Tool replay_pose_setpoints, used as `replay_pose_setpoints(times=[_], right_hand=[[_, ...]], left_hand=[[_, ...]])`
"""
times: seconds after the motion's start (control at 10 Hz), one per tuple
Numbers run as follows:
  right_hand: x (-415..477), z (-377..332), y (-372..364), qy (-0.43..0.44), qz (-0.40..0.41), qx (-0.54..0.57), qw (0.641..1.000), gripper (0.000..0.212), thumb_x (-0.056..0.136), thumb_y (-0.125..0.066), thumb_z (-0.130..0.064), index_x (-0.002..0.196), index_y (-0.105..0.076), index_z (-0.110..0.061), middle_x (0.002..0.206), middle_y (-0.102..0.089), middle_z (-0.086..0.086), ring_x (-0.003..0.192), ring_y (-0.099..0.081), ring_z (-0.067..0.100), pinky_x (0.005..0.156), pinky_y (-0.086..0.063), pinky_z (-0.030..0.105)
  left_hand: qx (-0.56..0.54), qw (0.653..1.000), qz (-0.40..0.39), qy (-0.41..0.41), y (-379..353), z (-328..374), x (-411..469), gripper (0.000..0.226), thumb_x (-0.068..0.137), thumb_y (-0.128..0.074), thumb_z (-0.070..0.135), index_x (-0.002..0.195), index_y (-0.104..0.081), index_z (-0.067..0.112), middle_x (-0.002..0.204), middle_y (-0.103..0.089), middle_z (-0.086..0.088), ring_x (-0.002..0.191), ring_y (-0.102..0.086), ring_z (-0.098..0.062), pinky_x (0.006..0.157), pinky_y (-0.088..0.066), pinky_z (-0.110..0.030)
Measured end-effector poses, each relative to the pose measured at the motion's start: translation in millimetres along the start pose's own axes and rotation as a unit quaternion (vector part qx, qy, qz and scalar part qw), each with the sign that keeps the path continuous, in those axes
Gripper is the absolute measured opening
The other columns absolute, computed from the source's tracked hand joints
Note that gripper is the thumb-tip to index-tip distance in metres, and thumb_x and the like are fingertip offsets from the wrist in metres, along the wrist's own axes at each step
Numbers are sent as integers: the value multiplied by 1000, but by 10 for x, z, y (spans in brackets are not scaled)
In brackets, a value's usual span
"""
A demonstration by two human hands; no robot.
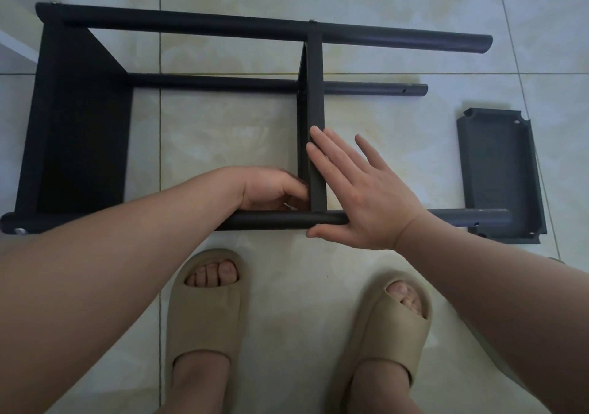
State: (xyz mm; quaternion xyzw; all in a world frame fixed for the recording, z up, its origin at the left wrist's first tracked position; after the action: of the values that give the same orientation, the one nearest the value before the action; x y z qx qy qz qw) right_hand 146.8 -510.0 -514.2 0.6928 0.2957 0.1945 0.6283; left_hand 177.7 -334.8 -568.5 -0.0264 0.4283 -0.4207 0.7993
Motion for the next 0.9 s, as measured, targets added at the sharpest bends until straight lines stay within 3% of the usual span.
replay_pose_setpoints(times=[0.1, 0.4, 0.5, 0.6, 0.9], right_hand=[[2, -1, 2, -1, 1, 2, 1000, 109, 87, -38, -81, 160, -19, -3, 169, -8, 13, 157, -8, 27, 123, -16, 57], [0, -3, 0, -1, 1, 6, 1000, 109, 86, -40, -81, 160, -19, -3, 169, -9, 13, 157, -8, 27, 124, -16, 57], [0, -5, 7, -1, 0, 6, 1000, 109, 87, -40, -80, 160, -19, -3, 169, -8, 13, 157, -8, 27, 123, -17, 57], [2, -6, 17, -2, -2, 6, 1000, 109, 87, -40, -80, 160, -19, -3, 169, -8, 13, 157, -8, 28, 123, -17, 57], [0, -5, 22, -3, -1, 10, 1000, 109, 87, -41, -80, 160, -19, -3, 169, -9, 13, 157, -9, 28, 123, -18, 57]], left_hand=[[36, 999, 23, -8, 15, 3, -9, 17, 94, -54, 0, 96, -70, 4, 84, -75, -5, 77, -72, -15, 69, -55, -23], [-50, 999, -5, -9, 11, 15, 2, 13, 88, -55, 0, 98, -62, 2, 83, -69, -8, 76, -68, -20, 72, -55, -30], [-18, 1000, 0, 6, -11, 4, -1, 30, 96, -46, 3, 86, -73, 9, 81, -71, -4, 74, -68, -15, 72, -54, -28], [0, 1000, 8, -10, -14, 11, -15, 31, 95, -48, -3, 82, -73, 8, 75, -74, -2, 68, -71, -11, 63, -54, -21], [-66, 998, -11, -16, 1, 13, 0, 19, 92, -46, -9, 97, -62, 0, 78, -72, -7, 71, -71, -17, 66, -57, -26]])
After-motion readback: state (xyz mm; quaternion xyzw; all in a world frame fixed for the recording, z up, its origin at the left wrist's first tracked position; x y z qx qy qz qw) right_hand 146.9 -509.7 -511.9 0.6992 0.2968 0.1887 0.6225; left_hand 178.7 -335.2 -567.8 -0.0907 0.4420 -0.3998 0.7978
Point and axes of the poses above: each hand's wrist, its own x-axis towards the middle knuckle, its own y-axis out of the back of the hand, z = x × y, the point moved 2 cm from there along x, towards the middle knuckle
